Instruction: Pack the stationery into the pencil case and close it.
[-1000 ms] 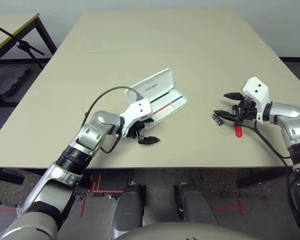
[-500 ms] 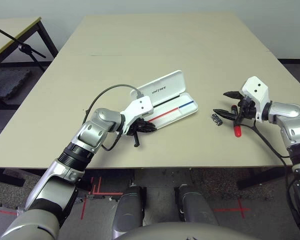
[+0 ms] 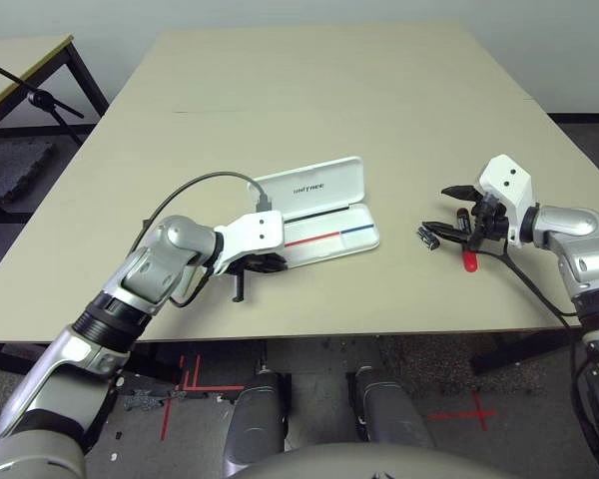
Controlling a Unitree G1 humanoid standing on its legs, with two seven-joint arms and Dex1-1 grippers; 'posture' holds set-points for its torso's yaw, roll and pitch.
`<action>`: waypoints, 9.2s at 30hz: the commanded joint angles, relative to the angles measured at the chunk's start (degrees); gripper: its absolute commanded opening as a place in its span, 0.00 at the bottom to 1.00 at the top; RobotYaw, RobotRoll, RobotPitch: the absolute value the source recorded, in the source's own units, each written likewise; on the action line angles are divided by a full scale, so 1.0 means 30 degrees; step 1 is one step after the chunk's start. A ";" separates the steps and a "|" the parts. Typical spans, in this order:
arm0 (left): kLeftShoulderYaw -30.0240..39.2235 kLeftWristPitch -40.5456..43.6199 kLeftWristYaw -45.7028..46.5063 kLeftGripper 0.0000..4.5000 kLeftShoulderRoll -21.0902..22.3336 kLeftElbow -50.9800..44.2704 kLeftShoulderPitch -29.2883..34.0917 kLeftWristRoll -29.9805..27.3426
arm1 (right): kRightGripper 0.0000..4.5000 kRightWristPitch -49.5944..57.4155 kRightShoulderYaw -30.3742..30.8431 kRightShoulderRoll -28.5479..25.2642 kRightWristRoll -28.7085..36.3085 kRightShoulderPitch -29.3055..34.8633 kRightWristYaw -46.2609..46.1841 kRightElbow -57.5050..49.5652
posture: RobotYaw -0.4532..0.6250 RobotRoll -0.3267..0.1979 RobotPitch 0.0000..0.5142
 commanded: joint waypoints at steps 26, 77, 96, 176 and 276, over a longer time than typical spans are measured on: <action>0.0519 -0.0388 -0.1779 0.00 0.0682 -0.1209 0.2093 0.0159 | 1.00 0.0180 0.0701 0.0286 -0.0195 0.0312 0.0286 -0.0171 | 0.37 0.62 0.18; 0.7172 0.1178 -0.1480 0.99 0.0883 -0.5912 0.2047 -0.7649 | 1.00 1.8339 -0.2269 0.0339 0.4207 -0.0312 -0.7208 -1.1315 | 0.38 0.62 0.20; 0.5579 0.0659 -0.1353 0.99 -0.0216 -0.5187 0.1188 -0.7085 | 1.00 2.3597 -0.4675 0.1064 0.1057 0.2085 -1.5207 -1.0192 | 0.31 0.62 0.23; 0.4773 0.0056 -0.1383 0.99 -0.0024 -0.5267 0.1614 -0.5969 | 1.00 2.4200 -0.3489 0.1958 0.2518 0.2430 -1.4532 -1.0362 | 0.33 0.62 0.23; 0.5146 0.0748 0.0134 1.00 0.1188 -0.6918 0.3692 -0.5381 | 0.99 0.8159 0.6400 0.1627 0.0786 -0.4303 0.3613 -0.9006 | 0.45 0.62 0.22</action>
